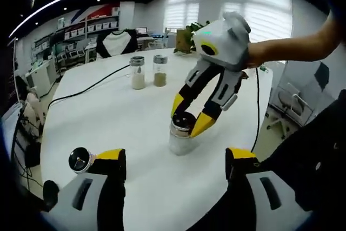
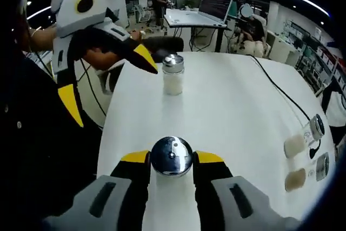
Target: Rotate the seasoning bottle until the label or dispensing opening points toward the visible target arrow and the bottle remains upright within the marked orientation range
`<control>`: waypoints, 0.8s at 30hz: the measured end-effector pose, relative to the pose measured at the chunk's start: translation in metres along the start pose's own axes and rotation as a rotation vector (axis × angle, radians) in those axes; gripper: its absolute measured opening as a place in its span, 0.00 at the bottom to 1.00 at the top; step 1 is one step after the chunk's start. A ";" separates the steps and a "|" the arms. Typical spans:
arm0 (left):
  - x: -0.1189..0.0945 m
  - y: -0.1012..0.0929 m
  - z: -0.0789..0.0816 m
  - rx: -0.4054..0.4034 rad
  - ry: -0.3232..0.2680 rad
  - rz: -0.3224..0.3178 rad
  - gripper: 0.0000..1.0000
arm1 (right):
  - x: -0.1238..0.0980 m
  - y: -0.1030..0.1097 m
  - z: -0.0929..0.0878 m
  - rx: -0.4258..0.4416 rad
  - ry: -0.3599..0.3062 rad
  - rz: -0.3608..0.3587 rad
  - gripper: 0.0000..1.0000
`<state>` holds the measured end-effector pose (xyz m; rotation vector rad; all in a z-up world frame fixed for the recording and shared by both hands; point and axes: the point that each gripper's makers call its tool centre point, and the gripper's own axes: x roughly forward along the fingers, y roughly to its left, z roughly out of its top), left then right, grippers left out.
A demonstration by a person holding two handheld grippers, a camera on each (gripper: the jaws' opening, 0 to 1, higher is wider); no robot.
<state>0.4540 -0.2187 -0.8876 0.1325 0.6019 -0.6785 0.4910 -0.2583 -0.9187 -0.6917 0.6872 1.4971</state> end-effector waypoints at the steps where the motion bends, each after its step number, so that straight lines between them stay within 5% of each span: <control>1: 0.002 0.000 -0.001 0.010 0.003 -0.002 0.81 | 0.000 0.002 0.000 -0.007 0.000 0.007 0.28; 13: 0.026 -0.018 -0.007 0.028 -0.037 -0.074 0.82 | -0.001 0.034 -0.004 -0.151 0.037 0.137 0.28; 20: 0.039 -0.028 -0.008 0.077 -0.090 -0.168 0.79 | -0.001 0.039 -0.005 -0.219 0.056 0.179 0.28; 24: 0.050 -0.028 -0.022 0.154 -0.026 -0.204 0.70 | -0.001 0.041 -0.006 -0.256 0.077 0.200 0.28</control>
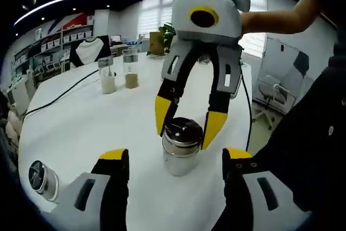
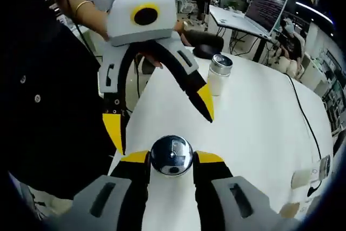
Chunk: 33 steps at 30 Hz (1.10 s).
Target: Rotate the seasoning bottle until the label or dispensing opening points toward the visible target arrow and the bottle remains upright within the marked orientation range
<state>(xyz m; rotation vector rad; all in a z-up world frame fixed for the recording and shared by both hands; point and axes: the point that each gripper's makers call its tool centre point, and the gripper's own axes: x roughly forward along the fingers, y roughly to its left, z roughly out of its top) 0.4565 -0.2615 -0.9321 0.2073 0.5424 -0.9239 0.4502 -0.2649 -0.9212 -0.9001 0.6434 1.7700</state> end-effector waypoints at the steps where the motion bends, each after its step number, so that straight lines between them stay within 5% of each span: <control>1: 0.002 -0.001 -0.001 0.008 0.003 -0.009 0.69 | 0.000 0.000 0.000 -0.005 0.003 0.002 0.28; 10: 0.018 -0.005 0.006 0.096 0.004 -0.099 0.56 | 0.001 0.008 -0.001 -0.075 0.025 0.040 0.28; 15: 0.025 -0.011 -0.002 0.123 0.050 -0.181 0.47 | 0.001 0.009 -0.001 -0.085 0.029 0.048 0.28; 26: 0.028 -0.018 -0.004 0.109 0.067 -0.215 0.35 | 0.001 0.008 -0.004 -0.095 0.042 0.073 0.29; 31: 0.029 -0.019 -0.004 0.103 0.054 -0.192 0.35 | 0.002 0.007 -0.006 -0.033 0.044 0.064 0.29; 33: 0.031 -0.016 -0.003 0.071 0.033 -0.137 0.35 | 0.002 0.005 -0.008 0.002 0.050 0.046 0.29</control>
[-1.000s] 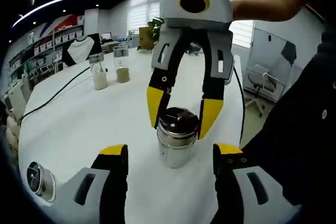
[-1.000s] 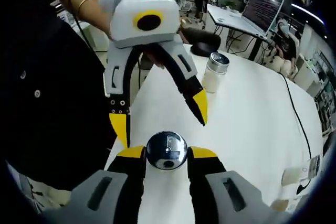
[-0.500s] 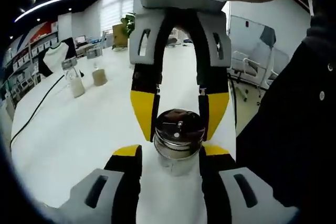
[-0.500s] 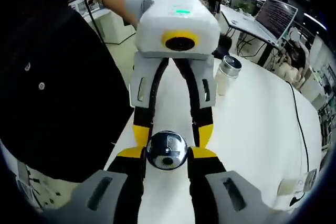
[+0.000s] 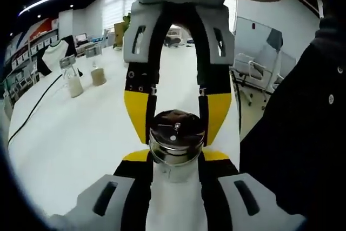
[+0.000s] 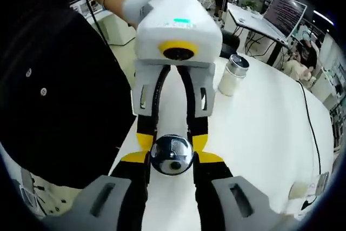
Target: Rotate the seasoning bottle until the label or dispensing opening points toward the visible target arrow and the bottle remains upright within the marked orientation range
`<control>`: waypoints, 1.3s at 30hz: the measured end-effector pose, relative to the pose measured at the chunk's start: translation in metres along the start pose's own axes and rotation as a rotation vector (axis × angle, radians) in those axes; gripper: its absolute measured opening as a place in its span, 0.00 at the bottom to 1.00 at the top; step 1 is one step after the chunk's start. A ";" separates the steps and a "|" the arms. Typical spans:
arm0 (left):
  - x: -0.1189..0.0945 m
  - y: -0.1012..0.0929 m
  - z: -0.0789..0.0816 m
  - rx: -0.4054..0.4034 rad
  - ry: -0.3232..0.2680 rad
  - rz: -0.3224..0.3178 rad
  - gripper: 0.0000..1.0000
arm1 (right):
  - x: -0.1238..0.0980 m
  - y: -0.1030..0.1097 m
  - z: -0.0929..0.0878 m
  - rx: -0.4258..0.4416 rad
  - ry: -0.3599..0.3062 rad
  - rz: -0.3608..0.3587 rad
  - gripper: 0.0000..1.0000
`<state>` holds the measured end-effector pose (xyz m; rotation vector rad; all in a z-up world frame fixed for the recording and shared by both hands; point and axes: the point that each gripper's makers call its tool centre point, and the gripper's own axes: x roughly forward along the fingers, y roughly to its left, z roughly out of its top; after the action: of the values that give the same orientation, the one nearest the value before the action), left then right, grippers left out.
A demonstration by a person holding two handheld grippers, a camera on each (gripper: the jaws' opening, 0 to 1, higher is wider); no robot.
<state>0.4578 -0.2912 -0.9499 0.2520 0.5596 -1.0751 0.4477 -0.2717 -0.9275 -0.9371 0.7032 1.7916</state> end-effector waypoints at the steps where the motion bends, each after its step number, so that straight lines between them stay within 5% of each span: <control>1: 0.000 0.003 0.000 -0.016 -0.013 0.043 0.35 | 0.000 -0.002 -0.001 0.021 -0.004 -0.017 0.29; 6: -0.001 0.013 0.001 -0.103 -0.049 0.208 0.35 | -0.005 -0.010 -0.006 0.089 -0.025 -0.108 0.27; 16: -0.002 0.023 0.000 -0.202 -0.066 0.370 0.34 | -0.008 -0.016 -0.008 0.265 -0.058 -0.215 0.25; 29: -0.005 0.031 -0.003 -0.262 -0.058 0.491 0.34 | -0.009 -0.024 0.005 0.421 -0.127 -0.335 0.28; 39: -0.004 0.028 -0.007 -0.245 -0.041 0.450 0.34 | -0.003 -0.030 0.011 0.443 -0.126 -0.399 0.29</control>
<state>0.4789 -0.2721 -0.9555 0.1308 0.5592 -0.5689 0.4728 -0.2533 -0.9211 -0.6070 0.7334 1.2618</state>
